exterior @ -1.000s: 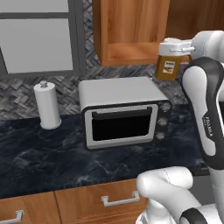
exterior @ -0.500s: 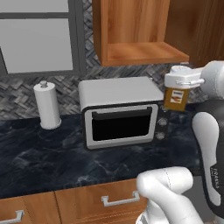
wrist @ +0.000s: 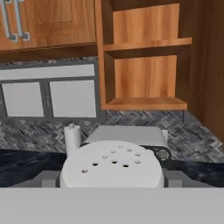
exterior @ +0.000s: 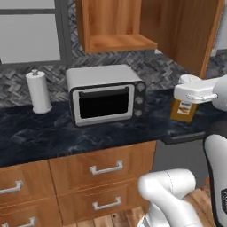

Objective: Collect the turmeric, ketchup, and shaker from the cabinet and place them next to the stove.

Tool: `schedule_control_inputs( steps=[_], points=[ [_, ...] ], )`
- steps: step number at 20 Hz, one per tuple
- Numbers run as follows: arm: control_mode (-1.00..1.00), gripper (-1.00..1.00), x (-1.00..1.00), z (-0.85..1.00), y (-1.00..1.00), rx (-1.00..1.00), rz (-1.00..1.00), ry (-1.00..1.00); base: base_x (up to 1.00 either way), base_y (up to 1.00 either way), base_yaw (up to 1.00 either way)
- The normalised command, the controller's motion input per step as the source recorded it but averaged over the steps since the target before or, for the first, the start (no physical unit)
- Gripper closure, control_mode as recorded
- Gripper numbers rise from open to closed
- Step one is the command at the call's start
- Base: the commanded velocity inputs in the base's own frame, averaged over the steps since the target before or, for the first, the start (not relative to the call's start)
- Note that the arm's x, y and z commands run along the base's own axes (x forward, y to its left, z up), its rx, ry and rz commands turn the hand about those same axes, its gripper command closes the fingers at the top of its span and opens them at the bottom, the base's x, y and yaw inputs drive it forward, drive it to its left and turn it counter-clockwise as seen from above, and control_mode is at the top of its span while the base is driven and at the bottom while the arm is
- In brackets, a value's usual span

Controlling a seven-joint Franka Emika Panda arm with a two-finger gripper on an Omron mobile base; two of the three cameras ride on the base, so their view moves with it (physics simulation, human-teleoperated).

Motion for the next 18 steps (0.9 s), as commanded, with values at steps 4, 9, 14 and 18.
schedule_control_inputs(
  steps=[4, 9, 14, 18],
  points=[
    [1.00, 1.00, 0.00, 0.00, 0.00, 0.00, 0.00, 0.00, -0.58, -0.16, -0.51],
    [1.00, 1.00, 0.00, 0.00, 0.00, 0.00, 0.00, 0.00, -0.34, -0.40, -0.54],
    [1.00, 1.00, 0.00, 0.00, 0.00, 0.00, 0.00, 0.00, -0.02, -0.71, -0.54],
    [1.00, 1.00, 0.00, 0.00, 0.00, 0.00, 0.00, 0.00, 0.19, -0.64, -0.55]
  ],
)
